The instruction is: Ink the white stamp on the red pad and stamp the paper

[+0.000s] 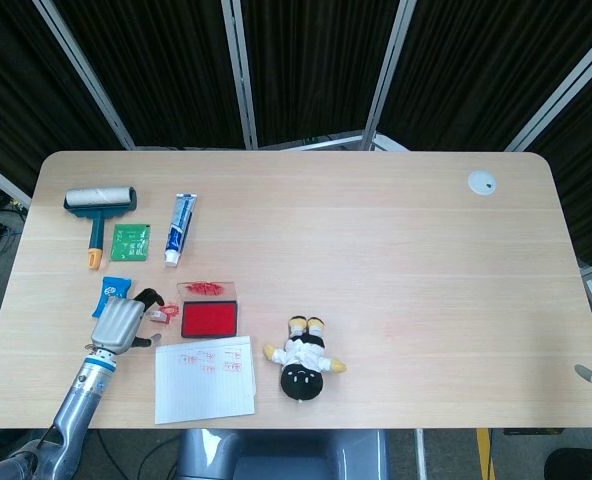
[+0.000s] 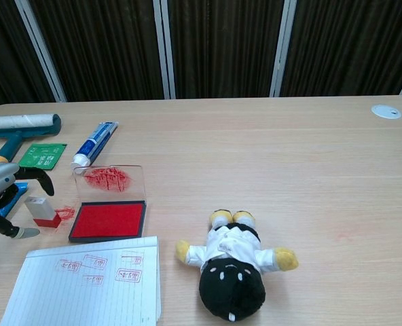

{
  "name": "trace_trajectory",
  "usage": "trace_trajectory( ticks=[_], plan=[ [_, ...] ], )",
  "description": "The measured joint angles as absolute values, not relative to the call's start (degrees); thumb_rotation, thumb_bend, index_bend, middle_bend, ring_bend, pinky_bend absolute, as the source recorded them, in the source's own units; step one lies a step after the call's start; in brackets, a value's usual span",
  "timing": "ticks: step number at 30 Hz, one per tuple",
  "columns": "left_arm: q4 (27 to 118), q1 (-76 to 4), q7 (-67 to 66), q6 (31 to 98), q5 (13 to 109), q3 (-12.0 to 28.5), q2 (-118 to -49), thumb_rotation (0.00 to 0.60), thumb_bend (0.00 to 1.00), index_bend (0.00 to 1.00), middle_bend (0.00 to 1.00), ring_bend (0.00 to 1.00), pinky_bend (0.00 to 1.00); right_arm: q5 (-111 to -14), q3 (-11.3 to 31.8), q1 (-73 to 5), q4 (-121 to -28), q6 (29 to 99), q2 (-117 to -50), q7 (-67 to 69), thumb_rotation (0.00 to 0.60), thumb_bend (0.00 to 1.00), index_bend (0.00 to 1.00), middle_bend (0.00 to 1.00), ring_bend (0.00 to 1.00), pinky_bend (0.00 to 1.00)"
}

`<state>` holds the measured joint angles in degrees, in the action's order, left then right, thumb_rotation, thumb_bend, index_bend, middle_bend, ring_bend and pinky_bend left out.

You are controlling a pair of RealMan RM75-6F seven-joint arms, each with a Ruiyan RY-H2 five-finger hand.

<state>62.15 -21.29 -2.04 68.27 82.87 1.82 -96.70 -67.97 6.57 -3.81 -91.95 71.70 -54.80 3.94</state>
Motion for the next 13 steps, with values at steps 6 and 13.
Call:
trace_trajectory(
  ticks=[6, 13],
  plan=[
    [70.04, -19.64, -2.68, 73.61, 84.79, 1.66, -92.08, 0.600, 0.03, 0.36, 0.27, 0.73, 0.81, -69.83, 6.19, -3.46, -92.73, 72.43, -54.20, 5.03, 0.600, 0.00, 0.00, 0.00, 0.00, 0.00],
    [87.89, -16.50, -6.26, 82.24, 89.74, 0.42, -80.72, 0.600, 0.00, 0.21, 0.08, 0.38, 0.32, -73.31, 5.57, -2.64, -94.16, 74.58, -53.05, 7.61, 0.600, 0.00, 0.00, 0.00, 0.00, 0.00]
  ],
)
